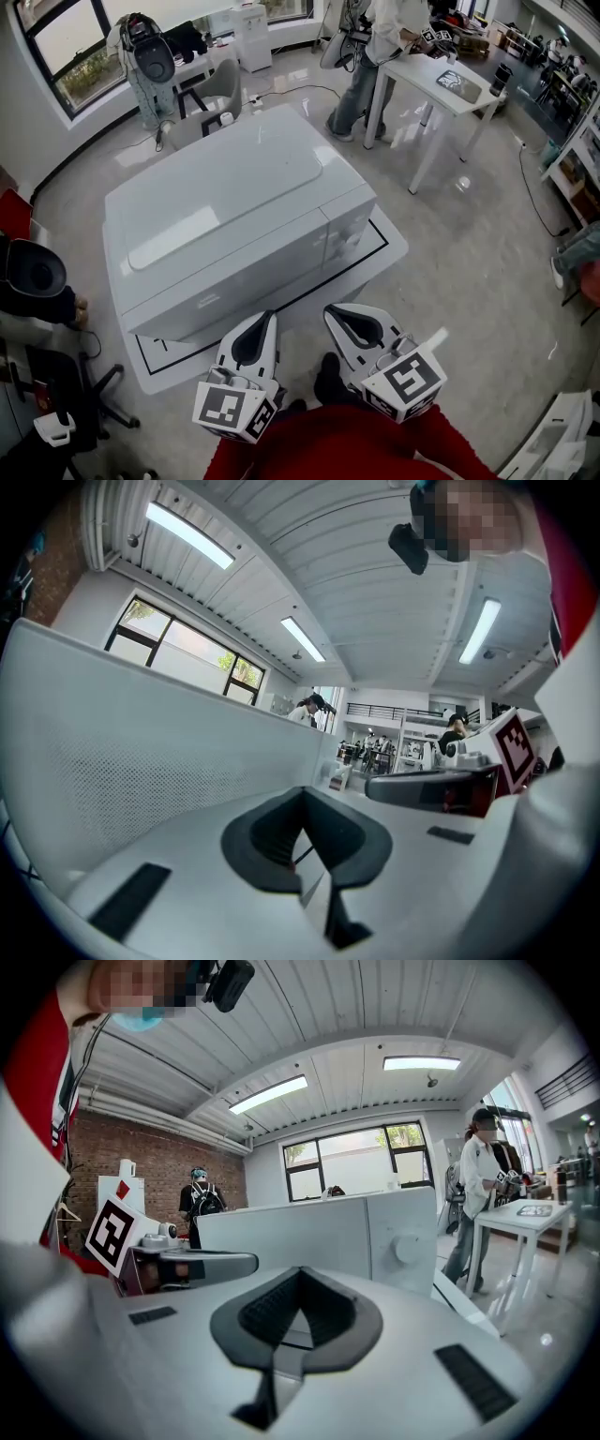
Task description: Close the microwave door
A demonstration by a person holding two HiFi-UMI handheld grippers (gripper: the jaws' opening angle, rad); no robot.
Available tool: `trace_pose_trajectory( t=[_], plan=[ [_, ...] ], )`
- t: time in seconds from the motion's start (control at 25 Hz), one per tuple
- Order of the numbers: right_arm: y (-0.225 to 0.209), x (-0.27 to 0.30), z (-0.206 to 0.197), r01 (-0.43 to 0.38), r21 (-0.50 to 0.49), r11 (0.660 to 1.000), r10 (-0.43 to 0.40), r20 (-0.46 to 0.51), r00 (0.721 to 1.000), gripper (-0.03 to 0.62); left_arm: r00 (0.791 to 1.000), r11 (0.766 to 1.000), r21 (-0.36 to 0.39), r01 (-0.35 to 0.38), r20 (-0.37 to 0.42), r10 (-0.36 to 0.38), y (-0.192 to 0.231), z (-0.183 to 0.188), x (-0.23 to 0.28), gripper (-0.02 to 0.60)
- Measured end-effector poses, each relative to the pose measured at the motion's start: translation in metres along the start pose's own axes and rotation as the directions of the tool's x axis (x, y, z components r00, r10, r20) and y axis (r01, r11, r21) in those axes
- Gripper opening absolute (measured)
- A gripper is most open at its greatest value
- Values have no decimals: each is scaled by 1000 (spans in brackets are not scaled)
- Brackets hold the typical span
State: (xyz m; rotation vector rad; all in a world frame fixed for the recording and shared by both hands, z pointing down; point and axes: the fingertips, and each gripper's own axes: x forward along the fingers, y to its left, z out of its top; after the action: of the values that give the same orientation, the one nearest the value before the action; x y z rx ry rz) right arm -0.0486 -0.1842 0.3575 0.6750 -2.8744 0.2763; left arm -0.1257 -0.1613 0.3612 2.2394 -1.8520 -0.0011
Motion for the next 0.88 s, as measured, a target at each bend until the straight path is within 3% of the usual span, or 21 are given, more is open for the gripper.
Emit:
trace_pose_trajectory(
  t=[0.88],
  plan=[
    [1, 0, -8, 55, 21, 998, -55, -8, 998, 12, 1000, 1000, 1, 27, 10, -27, 3, 0, -9, 9]
  ],
)
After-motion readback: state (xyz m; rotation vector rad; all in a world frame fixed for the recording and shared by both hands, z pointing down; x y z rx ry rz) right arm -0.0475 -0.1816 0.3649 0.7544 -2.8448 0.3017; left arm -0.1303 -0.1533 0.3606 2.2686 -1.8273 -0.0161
